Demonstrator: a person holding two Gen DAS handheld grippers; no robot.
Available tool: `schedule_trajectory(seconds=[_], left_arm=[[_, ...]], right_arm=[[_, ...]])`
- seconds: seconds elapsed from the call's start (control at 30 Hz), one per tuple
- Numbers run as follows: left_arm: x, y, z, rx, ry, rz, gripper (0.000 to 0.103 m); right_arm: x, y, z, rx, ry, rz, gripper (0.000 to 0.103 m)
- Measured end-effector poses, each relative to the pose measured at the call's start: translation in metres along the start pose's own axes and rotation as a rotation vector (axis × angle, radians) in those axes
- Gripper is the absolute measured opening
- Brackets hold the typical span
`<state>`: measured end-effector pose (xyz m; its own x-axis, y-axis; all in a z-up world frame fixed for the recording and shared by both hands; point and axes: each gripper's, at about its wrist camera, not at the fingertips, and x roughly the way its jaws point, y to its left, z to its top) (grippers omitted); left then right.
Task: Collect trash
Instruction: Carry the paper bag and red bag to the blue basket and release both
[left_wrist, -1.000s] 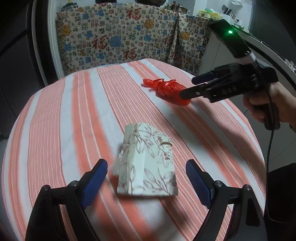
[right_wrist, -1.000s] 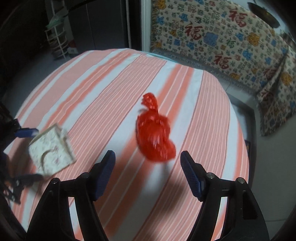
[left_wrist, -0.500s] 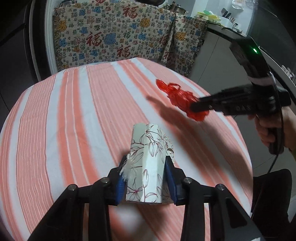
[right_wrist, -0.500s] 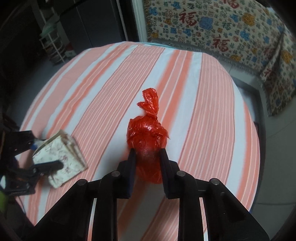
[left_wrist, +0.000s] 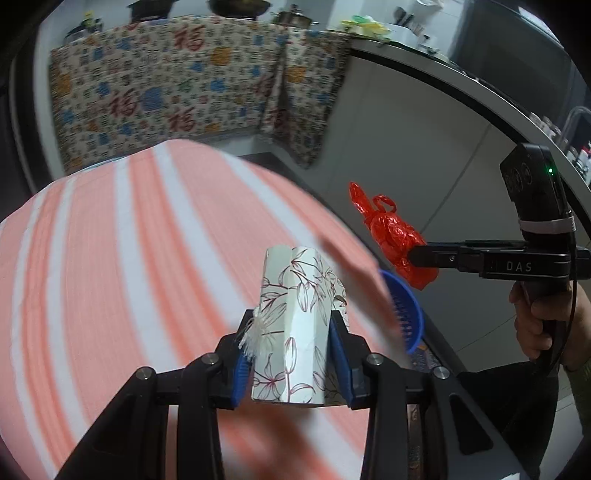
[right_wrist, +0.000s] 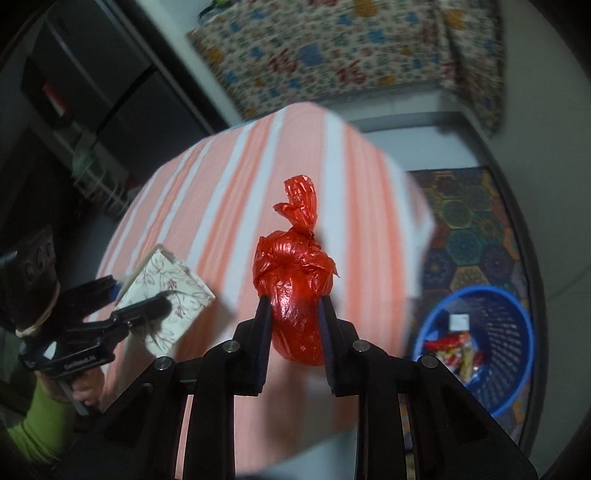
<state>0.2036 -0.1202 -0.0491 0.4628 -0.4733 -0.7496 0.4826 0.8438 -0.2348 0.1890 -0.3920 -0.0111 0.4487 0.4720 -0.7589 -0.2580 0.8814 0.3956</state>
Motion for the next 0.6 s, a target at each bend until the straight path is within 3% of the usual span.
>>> schedule_trajectory(seconds=[0.17,0.33,0.6], left_arm=[[0.041,-0.069,0.020,0.064,0.025,-0.070,0.038],[0.095,-0.129,0.034,0.107,0.076,-0.110,0.039],[0.179,-0.180,0.037,0.128,0.153,-0.113,0.039]], right_arm=[[-0.033,-0.069,-0.015,0.114,-0.028,-0.088,0.024],[-0.037,-0.130,-0.038,0.224,-0.007,-0.152,0.024],[-0.021,-0.202,-0.059,0.359,0.013,-0.189,0.024]])
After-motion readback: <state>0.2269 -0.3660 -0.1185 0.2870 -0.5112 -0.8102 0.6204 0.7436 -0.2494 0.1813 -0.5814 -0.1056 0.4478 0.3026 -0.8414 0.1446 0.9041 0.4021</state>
